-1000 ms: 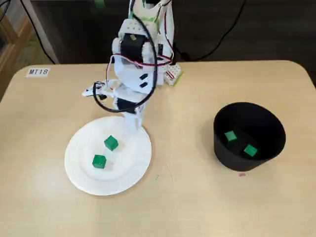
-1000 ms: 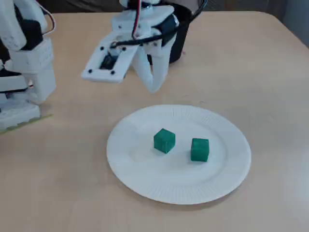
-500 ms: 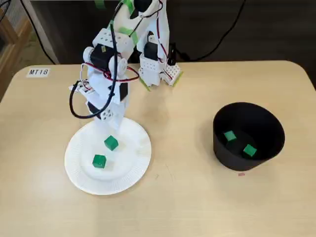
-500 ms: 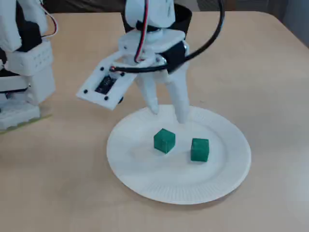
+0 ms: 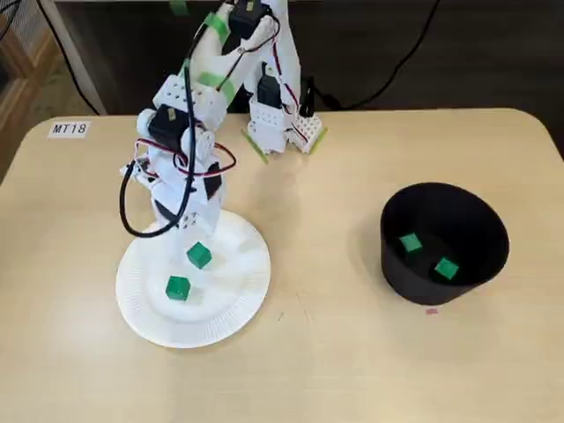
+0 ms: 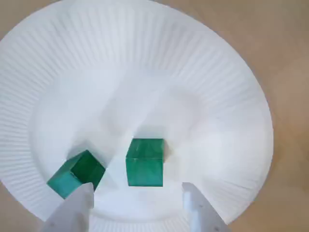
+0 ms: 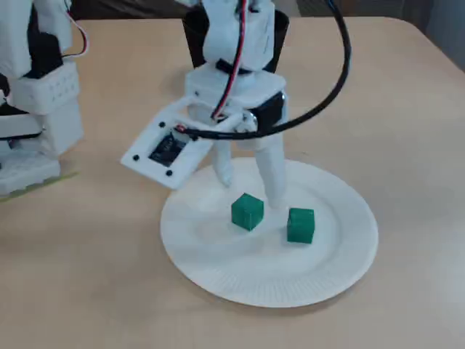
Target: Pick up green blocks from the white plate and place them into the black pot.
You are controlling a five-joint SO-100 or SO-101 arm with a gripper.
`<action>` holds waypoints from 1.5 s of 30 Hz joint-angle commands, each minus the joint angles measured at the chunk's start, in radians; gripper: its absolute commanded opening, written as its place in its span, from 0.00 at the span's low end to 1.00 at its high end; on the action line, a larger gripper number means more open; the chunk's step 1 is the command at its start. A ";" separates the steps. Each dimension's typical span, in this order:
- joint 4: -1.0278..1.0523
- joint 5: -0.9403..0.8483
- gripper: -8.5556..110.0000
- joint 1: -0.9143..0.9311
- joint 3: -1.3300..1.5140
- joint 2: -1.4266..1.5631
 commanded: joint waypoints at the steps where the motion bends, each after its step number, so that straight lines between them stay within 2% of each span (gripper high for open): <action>1: -0.003 -0.008 0.29 0.002 -0.051 -0.014; 19: -0.089 -0.014 0.26 -0.021 -0.104 -0.152; 21: -0.114 -0.006 0.21 -0.026 -0.104 -0.169; 24: -0.167 0.000 0.07 -0.025 -0.104 -0.179; 28: -0.212 -0.031 0.05 -0.023 -0.104 -0.166; 39: -0.221 -0.095 0.05 -0.061 -0.089 0.140; 45: -0.239 -0.129 0.05 -0.230 -0.055 0.383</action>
